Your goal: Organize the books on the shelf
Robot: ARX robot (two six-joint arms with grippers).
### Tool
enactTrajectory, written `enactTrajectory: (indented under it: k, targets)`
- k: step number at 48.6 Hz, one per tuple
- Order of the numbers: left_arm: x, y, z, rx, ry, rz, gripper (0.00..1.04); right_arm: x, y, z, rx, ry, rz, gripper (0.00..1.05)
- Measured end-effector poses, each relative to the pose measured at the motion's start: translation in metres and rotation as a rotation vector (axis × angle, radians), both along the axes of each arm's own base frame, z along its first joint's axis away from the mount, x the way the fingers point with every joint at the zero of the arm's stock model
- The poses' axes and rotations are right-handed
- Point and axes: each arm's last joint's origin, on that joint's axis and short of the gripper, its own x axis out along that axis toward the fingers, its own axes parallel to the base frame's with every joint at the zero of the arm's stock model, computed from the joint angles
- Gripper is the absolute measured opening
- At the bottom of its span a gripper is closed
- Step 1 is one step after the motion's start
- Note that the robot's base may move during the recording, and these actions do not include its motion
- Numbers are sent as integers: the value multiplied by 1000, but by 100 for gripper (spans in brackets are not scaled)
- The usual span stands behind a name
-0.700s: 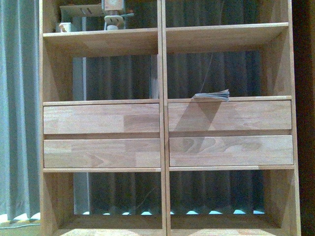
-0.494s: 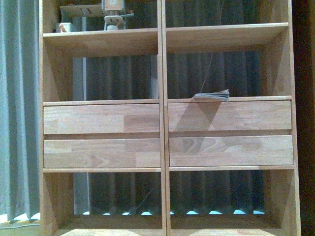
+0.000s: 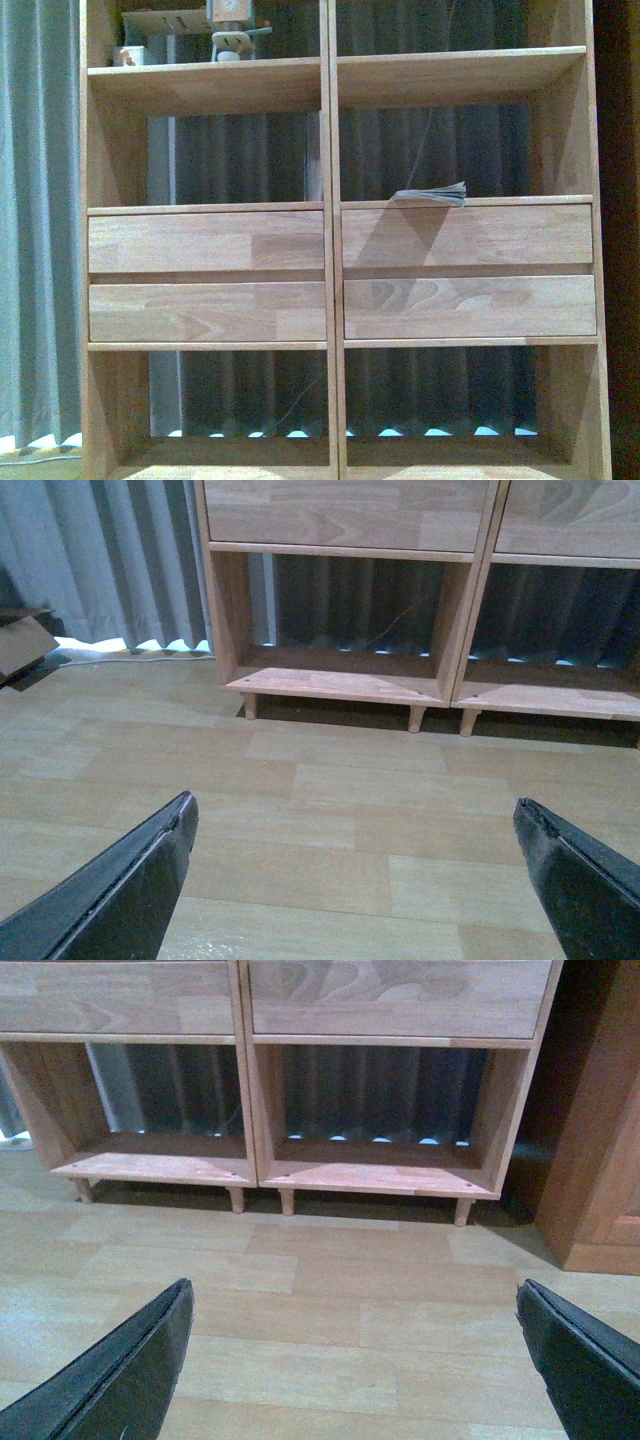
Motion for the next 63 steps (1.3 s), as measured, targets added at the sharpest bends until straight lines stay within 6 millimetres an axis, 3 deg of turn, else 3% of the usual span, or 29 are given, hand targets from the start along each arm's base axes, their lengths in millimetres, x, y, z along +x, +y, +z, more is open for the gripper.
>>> enactTrajectory:
  k: [63]
  targets:
    - [0, 0, 0, 0, 0, 0, 97, 0, 0, 0, 0, 0, 0, 98]
